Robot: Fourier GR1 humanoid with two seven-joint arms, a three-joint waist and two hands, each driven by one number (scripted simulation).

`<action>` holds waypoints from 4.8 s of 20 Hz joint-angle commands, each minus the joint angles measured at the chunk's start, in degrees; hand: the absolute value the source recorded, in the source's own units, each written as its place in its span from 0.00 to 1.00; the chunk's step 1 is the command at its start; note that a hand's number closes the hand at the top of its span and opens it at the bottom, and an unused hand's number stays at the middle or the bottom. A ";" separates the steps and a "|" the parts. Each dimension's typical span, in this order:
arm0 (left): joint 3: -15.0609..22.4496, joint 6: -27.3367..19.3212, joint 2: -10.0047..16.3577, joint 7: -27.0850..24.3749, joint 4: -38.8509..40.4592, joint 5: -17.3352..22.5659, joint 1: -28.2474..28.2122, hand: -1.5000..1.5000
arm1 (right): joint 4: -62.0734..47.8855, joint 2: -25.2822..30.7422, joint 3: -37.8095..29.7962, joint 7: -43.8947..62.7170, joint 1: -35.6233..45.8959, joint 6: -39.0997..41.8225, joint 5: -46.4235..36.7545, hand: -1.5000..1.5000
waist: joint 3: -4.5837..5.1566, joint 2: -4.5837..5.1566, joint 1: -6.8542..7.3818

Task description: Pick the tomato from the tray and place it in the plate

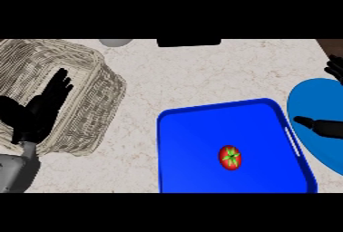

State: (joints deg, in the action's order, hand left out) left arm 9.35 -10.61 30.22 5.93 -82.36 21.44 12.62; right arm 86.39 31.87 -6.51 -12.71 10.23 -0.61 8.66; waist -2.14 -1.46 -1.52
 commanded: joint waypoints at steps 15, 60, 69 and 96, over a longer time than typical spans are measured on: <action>5.32 -2.03 -8.97 6.72 -1.32 0.36 -10.73 0.50 | 16.02 12.25 17.16 21.56 -5.35 10.14 -16.27 0.00 | 2.51 1.47 0.70; 1.66 0.83 -14.90 9.12 -9.04 -6.40 -16.45 0.50 | 8.57 -3.88 42.12 40.51 -0.46 7.14 -44.22 1.00 | 2.20 2.11 1.65; 1.31 2.48 -14.09 10.24 -13.70 -7.63 -18.87 0.50 | -0.65 -8.52 31.37 52.19 4.36 1.22 -46.43 1.00 | 2.22 2.76 1.69; 0.89 4.47 -14.66 11.91 -16.06 -7.85 -19.17 0.50 | -21.66 -8.53 -5.80 95.78 32.91 -30.94 -97.58 1.00 | 2.16 4.04 4.27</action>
State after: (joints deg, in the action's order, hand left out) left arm 8.26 -5.30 17.99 15.09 -104.69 12.79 -4.71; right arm 64.95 25.39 -9.13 68.12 41.36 -22.29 -82.47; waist -1.01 1.85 3.83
